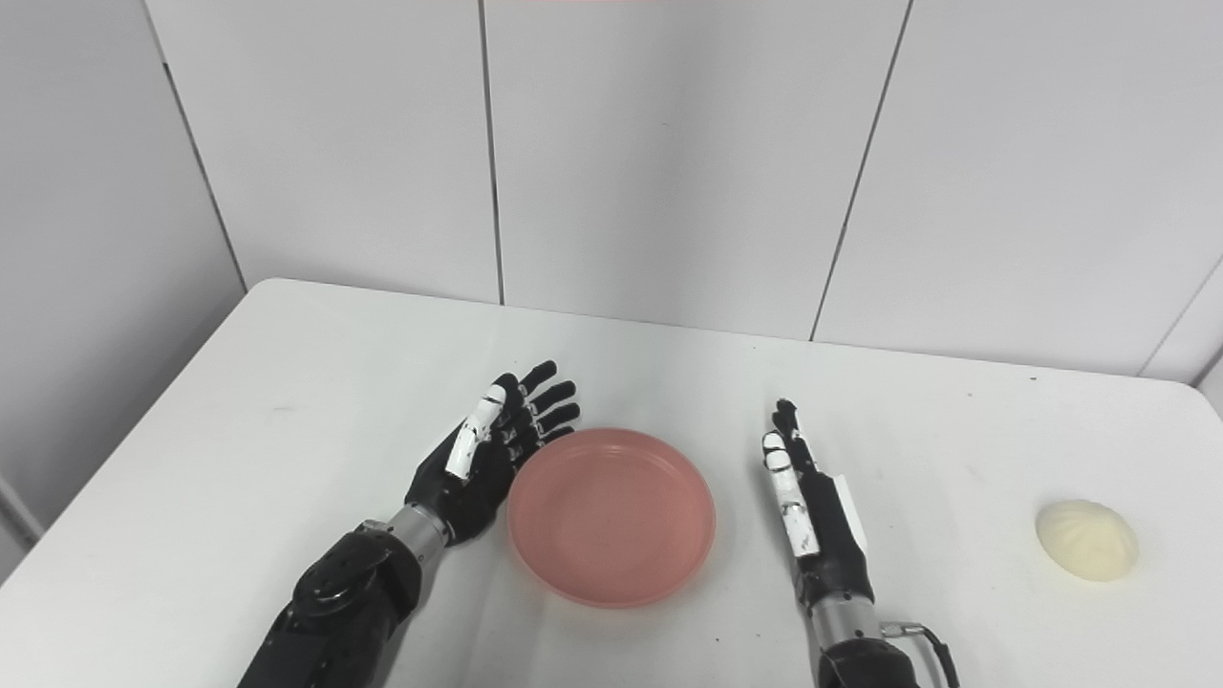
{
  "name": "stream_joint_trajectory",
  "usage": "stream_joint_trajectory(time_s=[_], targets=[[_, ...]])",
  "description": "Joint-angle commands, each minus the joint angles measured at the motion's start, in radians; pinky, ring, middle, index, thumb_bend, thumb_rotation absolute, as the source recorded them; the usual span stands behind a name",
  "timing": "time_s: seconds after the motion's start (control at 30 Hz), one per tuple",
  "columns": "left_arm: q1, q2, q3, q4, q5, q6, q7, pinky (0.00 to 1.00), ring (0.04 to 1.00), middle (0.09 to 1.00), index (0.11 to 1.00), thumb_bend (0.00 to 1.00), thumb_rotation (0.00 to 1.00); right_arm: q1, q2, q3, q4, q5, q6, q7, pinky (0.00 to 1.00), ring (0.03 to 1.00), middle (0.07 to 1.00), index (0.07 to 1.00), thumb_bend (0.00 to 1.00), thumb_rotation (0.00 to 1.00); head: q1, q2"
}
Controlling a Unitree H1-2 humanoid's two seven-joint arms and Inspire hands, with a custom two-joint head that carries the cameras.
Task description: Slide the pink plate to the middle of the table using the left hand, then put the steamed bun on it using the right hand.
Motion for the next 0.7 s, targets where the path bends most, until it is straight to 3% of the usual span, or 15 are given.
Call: stream_joint_trajectory(time_s=[0.0, 0.27, 0.4, 0.5, 0.6, 0.67], targets=[[0.080, 0.009, -0.010, 0.063, 0.022, 0.088, 0.009, 0.93, 0.929, 0.939, 0.945, 0.45, 1.00, 0.014, 0.017, 0.013, 0.017, -0.002, 0.072, 0.009, 1.00, 0.998, 1.000, 1.000, 0.23, 1.00, -0.014, -0.002], [0.079, 0.015, 0.001, 0.081, 0.015, 0.084, -0.001, 0.92, 0.919, 0.927, 0.931, 0.45, 1.00, 0.008, 0.028, 0.011, 0.030, -0.005, 0.069, -0.002, 0.99, 0.997, 1.000, 1.000, 0.24, 1.00, -0.080, -0.002], [0.067, 0.025, 0.007, 0.120, 0.011, 0.062, -0.021, 0.92, 0.919, 0.929, 0.930, 0.46, 1.00, -0.014, 0.027, 0.012, 0.068, -0.035, 0.015, -0.029, 0.99, 0.989, 0.996, 1.000, 0.27, 1.00, -0.172, -0.018], [0.056, 0.032, 0.011, 0.154, 0.009, 0.042, -0.034, 0.91, 0.913, 0.923, 0.927, 0.46, 1.00, -0.024, 0.029, 0.010, 0.034, -0.049, 0.039, -0.046, 0.97, 0.981, 0.990, 0.997, 0.30, 1.00, -0.201, -0.023], [0.046, 0.039, 0.018, 0.190, 0.006, 0.013, -0.054, 0.90, 0.908, 0.917, 0.921, 0.47, 1.00, -0.030, 0.017, 0.017, -0.006, -0.080, 0.031, -0.052, 0.96, 0.984, 0.994, 1.000, 0.38, 0.96, -0.231, -0.029], [0.041, 0.046, 0.023, 0.208, 0.007, -0.002, -0.063, 0.89, 0.901, 0.912, 0.914, 0.47, 1.00, -0.038, -0.003, 0.029, -0.037, -0.129, 0.025, -0.059, 0.90, 0.942, 0.969, 0.993, 0.49, 0.94, -0.251, -0.033]])
